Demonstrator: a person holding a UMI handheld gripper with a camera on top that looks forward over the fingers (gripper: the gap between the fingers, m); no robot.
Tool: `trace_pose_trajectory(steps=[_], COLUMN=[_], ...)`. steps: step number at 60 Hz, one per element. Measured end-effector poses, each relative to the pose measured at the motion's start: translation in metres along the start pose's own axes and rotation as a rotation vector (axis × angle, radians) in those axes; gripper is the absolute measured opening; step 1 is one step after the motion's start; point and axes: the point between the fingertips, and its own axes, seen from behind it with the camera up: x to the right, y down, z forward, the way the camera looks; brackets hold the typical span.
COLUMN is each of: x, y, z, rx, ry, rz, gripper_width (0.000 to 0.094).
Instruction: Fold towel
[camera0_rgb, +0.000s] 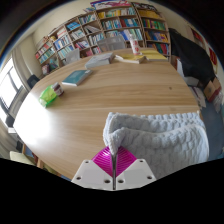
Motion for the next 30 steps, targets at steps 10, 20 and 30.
trace_pose_trajectory(steps=[10,20,30], x=[0.044,0.158,0.247], y=[-0.054,-0.054,-0.014], z=[-0.067,-0.092,-0.072], rx=[0.125,0.135,0.059], ry=[0.038,0.219,0.346], rz=[0.033,0.05,0.031], gripper_width=[0.0014,0.0017,0.0025])
